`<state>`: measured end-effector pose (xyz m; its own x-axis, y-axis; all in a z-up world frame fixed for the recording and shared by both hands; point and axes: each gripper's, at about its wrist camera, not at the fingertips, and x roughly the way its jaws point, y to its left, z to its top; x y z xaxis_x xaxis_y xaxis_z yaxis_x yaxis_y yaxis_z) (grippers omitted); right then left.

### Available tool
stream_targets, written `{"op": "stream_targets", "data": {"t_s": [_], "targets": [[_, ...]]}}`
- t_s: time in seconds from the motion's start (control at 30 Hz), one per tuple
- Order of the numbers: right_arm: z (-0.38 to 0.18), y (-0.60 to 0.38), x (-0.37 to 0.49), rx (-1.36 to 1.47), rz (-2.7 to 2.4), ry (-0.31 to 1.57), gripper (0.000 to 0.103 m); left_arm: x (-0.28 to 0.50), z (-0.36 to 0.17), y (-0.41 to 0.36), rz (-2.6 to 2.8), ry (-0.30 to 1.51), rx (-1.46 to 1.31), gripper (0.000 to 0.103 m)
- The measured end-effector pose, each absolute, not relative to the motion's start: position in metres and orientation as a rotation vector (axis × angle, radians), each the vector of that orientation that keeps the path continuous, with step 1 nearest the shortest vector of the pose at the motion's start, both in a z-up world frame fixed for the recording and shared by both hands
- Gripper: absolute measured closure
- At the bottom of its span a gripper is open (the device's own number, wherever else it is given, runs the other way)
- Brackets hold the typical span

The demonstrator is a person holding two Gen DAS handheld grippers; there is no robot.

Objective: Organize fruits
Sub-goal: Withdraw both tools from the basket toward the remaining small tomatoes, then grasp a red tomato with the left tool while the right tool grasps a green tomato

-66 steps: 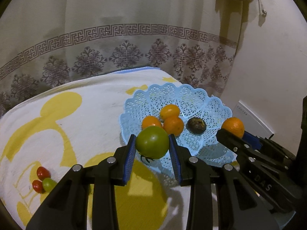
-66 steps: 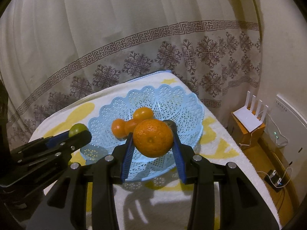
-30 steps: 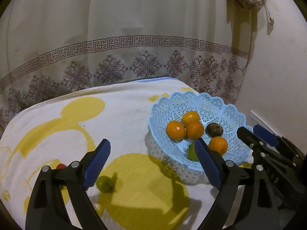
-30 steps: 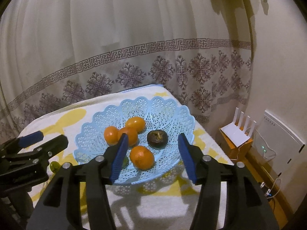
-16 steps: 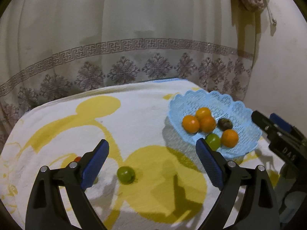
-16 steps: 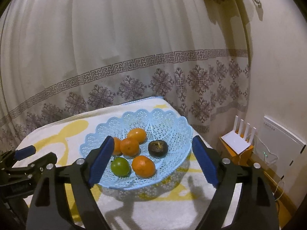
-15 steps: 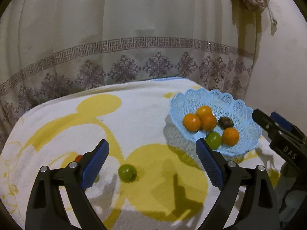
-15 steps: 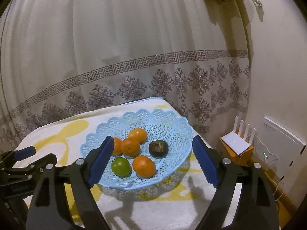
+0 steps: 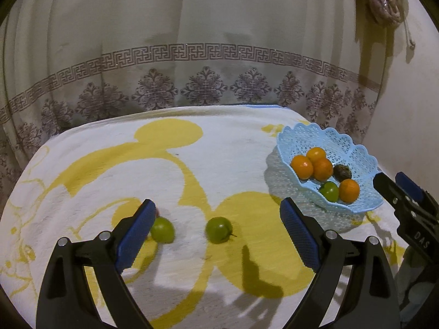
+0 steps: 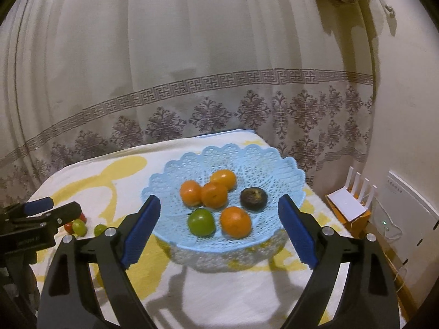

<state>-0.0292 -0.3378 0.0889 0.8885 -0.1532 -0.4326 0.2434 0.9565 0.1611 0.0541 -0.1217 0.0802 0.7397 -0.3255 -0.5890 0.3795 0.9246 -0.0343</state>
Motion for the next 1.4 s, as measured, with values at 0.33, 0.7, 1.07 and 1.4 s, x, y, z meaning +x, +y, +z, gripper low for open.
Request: {"op": "stream_targets", "data": {"t_s": [0.33, 0.7, 1.07, 1.4], "targets": [[0.088, -0.308, -0.026, 0.207, -0.139, 0.485, 0.014, 0.053, 0.086, -0.078, -0.333, 0.610, 0.050, 0.012], [0.078, -0.266, -0.011, 0.172, -0.039, 0.562, 0.014, 0.068, 0.063, -0.041, -0.264, 0.683, 0.039, 0.012], [0.067, -0.236, -0.005, 0.150, 0.069, 0.622, 0.014, 0.092, 0.033, -0.033, -0.233, 0.772, 0.085, 0.036], [0.059, -0.231, -0.001, 0.143, 0.093, 0.653, 0.014, 0.106, 0.021, -0.033, -0.257, 0.804, 0.098, 0.044]]}}
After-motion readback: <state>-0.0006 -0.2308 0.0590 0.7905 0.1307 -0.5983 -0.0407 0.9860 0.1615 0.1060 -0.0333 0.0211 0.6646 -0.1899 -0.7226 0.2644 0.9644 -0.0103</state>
